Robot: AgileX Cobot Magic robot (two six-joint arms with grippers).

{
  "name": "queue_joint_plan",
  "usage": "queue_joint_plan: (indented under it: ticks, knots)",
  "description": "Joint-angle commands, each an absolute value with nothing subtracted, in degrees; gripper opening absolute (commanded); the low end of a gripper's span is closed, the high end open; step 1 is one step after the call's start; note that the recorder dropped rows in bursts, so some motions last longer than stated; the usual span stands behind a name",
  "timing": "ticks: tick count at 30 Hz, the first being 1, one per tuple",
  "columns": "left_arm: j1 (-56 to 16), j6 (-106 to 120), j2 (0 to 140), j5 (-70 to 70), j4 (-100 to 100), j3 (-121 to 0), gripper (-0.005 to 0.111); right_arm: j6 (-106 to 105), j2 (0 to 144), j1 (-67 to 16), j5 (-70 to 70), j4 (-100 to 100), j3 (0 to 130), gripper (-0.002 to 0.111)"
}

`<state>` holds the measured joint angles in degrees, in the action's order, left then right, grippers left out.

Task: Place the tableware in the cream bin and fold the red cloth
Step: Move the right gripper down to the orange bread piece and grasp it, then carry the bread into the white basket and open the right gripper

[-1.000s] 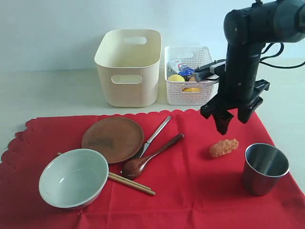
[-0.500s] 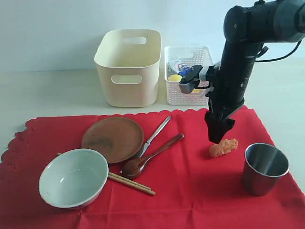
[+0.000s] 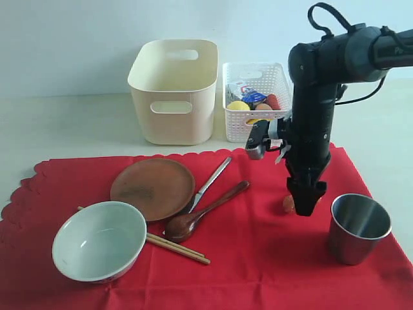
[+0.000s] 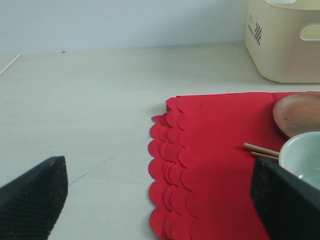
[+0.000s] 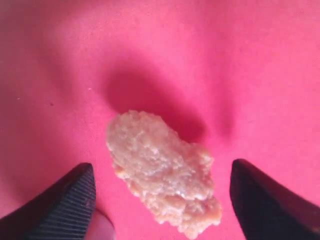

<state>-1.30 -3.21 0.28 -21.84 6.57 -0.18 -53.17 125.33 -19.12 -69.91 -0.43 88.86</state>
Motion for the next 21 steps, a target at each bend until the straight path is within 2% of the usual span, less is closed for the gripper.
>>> queue_joint_plan:
  ticks: [1, 11, 12, 21]
  knots:
    - [-1.1, -3.2, 0.0, -21.2, 6.7, 0.0, 0.094, -50.5, 126.0, -20.7, -66.9, -3.9, 89.0, 0.062]
    - [-1.1, -3.2, 0.0, -21.2, 6.7, 0.0, 0.094, -47.2, 126.0, -20.9, -66.2, -4.0, 89.0, 0.003]
    - [-1.1, -3.2, 0.0, -21.2, 6.7, 0.0, 0.094, -46.6, 126.0, -20.9, -66.2, -4.0, 89.0, 0.0]
    - [-1.1, -3.2, 0.0, -21.2, 6.7, 0.0, 0.094, -43.0, 123.9, -20.9, -68.2, -2.8, 89.0, 0.0]
